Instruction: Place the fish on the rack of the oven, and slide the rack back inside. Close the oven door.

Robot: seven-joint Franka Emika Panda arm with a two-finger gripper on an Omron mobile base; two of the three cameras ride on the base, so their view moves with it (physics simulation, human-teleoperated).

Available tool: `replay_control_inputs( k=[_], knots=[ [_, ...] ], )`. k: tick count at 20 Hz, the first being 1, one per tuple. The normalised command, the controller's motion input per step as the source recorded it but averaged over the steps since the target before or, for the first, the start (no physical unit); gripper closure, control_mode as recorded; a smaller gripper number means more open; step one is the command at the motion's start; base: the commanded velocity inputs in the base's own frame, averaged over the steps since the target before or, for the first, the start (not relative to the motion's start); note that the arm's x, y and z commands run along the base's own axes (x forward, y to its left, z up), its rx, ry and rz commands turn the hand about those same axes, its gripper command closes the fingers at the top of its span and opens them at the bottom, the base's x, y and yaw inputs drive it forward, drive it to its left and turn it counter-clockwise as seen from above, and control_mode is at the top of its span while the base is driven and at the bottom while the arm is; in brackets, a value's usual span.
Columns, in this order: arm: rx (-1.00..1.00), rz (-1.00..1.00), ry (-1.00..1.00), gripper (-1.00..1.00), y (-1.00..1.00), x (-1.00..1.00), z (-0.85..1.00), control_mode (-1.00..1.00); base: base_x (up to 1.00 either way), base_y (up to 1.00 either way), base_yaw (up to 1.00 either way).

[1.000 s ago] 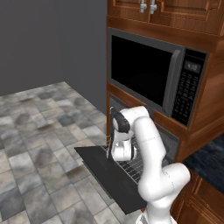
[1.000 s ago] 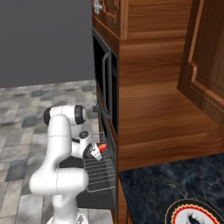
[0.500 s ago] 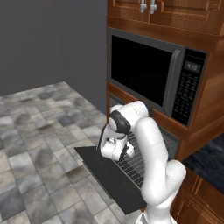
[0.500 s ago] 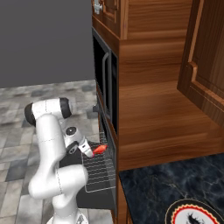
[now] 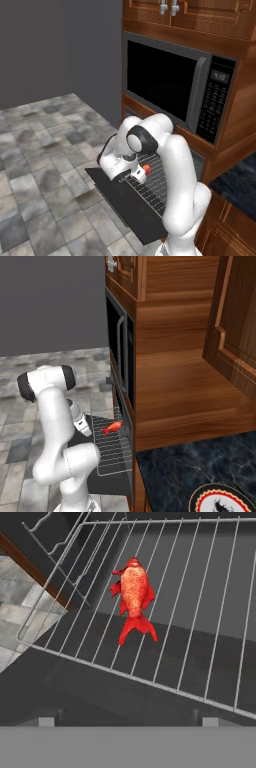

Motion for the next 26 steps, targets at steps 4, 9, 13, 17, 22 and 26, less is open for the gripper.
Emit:
replay_control_inputs(
  k=[4,9,13,17,22,26],
  knots=[
    [0.0,-0.06,-0.21,-1.0,0.63,-0.11,-0.08,-1.0,0.0,0.0,0.0],
    [-0.01,-0.05,-0.27,-1.0,0.03,-0.04,-0.47,-1.0,0.0,0.0,0.0],
    [0.0,-0.07,-0.23,-1.0,0.0,-0.08,-0.98,-1.0,0.0,0.0,0.0],
    [0.0,-0.13,-0.19,-1.0,0.09,-0.03,-1.0,-1.0,0.0,0.0,0.0],
    [0.0,-0.17,-0.14,-1.0,0.24,0.0,-1.0,-1.0,0.0,0.0,0.0],
    [0.0,-0.15,-0.04,-1.0,0.03,0.01,-0.96,-1.0,0.0,0.0,0.0]
  ],
)
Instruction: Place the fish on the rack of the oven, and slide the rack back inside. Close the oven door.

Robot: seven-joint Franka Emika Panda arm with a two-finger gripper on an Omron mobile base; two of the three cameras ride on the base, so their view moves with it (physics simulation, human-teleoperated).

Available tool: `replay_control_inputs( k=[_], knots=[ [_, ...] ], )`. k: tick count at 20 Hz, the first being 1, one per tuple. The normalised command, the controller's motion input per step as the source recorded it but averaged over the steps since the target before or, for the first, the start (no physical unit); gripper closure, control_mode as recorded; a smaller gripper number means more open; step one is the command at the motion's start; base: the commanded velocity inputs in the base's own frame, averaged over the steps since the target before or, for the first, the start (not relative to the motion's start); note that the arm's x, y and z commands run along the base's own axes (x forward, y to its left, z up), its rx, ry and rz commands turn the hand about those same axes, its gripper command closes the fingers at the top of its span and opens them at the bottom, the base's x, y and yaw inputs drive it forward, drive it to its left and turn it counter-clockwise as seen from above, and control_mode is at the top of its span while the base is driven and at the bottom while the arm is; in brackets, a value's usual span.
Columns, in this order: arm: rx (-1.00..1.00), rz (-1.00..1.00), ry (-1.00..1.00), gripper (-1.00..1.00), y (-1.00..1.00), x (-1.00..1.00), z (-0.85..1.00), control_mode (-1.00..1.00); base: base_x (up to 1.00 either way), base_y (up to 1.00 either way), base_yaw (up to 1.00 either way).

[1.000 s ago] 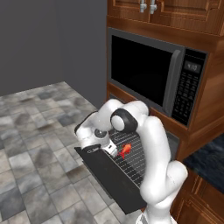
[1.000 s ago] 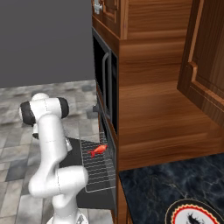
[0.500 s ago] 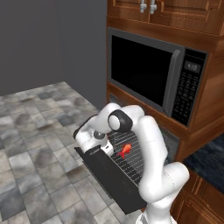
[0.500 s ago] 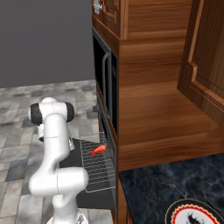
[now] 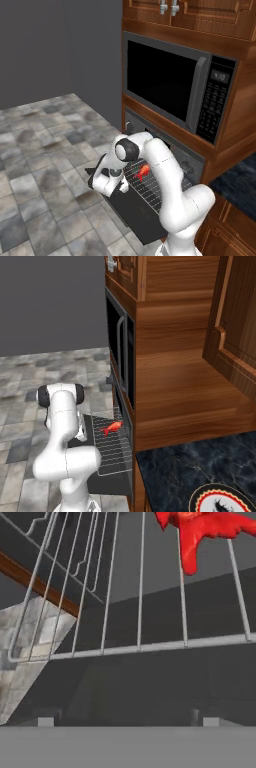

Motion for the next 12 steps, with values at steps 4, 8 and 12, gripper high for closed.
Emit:
replay_control_inputs(
  k=[4,8,12],
  knots=[
    [0.0,-0.12,0.0,-1.0,-0.21,0.1,-0.67,-1.0,0.0,0.0,0.0],
    [0.0,-0.05,0.02,-1.0,-0.66,0.09,-0.58,-1.0,0.0,0.0,0.0],
    [0.0,-0.01,0.05,-1.0,-0.98,0.1,-0.39,-1.0,0.0,0.0,0.0]
  ],
)
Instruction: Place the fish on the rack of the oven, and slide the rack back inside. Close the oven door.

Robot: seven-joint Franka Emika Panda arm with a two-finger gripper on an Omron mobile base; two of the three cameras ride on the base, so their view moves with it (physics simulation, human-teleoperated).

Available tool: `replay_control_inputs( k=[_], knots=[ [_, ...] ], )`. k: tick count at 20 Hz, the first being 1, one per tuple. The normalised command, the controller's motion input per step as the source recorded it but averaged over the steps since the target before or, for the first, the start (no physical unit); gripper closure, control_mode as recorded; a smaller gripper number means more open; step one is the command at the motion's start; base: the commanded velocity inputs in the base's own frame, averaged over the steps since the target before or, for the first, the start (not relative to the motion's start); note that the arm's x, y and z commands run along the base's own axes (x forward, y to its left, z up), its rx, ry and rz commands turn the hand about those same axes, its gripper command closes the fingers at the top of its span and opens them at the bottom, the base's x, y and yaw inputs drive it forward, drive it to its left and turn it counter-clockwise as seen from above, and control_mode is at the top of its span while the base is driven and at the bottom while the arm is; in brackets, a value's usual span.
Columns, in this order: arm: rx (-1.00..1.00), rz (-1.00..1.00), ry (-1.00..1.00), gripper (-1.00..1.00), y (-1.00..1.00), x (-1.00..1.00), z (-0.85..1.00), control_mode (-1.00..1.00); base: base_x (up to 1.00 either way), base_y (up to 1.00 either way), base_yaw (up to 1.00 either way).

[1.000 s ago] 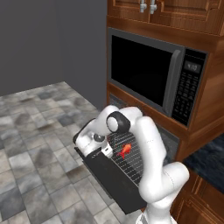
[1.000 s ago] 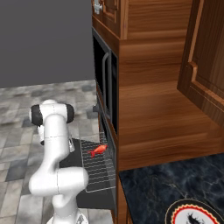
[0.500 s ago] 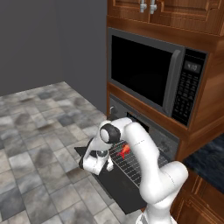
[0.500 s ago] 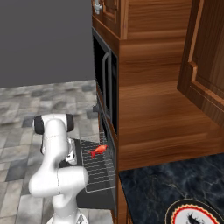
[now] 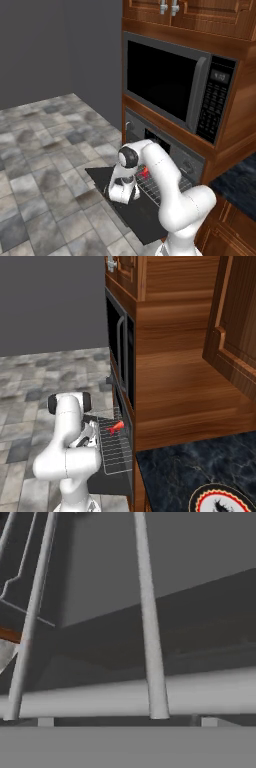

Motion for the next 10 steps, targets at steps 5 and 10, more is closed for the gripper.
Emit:
replay_control_inputs(
  k=[5,10],
  knots=[
    [0.0,0.0,0.09,-1.0,-1.0,0.09,-0.15,-1.0,0.0,0.0,0.0],
    [0.0,-0.03,0.05,-1.0,-1.0,0.0,0.45,-1.0,0.0,0.0,0.0]
  ],
)
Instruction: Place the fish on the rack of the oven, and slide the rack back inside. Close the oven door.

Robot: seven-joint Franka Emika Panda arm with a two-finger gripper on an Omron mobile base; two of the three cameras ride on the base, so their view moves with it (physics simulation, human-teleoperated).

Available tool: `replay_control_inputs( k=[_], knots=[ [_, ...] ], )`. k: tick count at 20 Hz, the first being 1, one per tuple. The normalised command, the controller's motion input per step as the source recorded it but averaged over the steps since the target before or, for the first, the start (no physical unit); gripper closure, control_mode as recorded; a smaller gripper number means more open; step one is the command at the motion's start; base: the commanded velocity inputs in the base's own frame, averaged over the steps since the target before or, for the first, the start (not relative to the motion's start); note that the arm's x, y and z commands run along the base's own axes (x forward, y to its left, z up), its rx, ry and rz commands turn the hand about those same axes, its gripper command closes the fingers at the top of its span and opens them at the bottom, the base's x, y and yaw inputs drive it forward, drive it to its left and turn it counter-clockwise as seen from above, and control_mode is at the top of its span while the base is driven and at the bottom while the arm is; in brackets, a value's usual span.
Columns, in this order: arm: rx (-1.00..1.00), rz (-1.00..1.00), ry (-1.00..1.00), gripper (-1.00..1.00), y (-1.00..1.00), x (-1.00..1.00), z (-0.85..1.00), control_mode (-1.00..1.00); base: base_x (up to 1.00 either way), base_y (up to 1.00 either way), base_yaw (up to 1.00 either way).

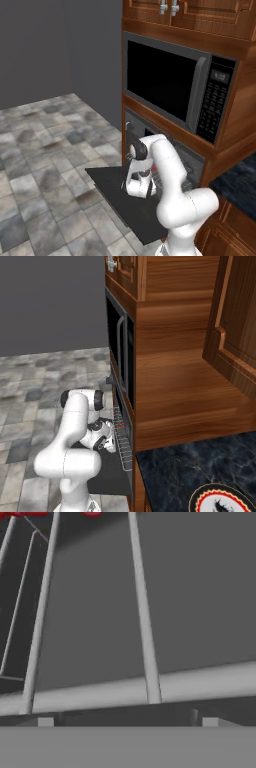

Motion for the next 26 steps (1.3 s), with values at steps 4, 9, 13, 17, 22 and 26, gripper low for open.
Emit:
replay_control_inputs(
  k=[4,9,13,17,22,26],
  knots=[
    [0.0,-0.03,0.01,-1.0,-1.0,0.0,0.76,-1.0,0.0,0.0,0.0],
    [0.0,-0.01,-0.02,-1.0,-0.65,-0.17,0.81,-1.0,0.0,0.0,0.0],
    [-0.07,0.0,-0.25,-1.0,0.75,-0.64,0.12,-1.0,0.0,0.0,0.0],
    [-0.11,-0.03,-0.36,-1.0,0.99,-0.72,0.56,-1.0,0.0,0.0,0.0],
    [-0.05,-0.05,-0.34,-1.0,0.67,-0.48,1.0,-1.0,0.0,0.0,0.0],
    [-0.02,-0.01,-0.2,-1.0,0.81,-0.55,1.0,-1.0,0.0,0.0,0.0]
  ],
)
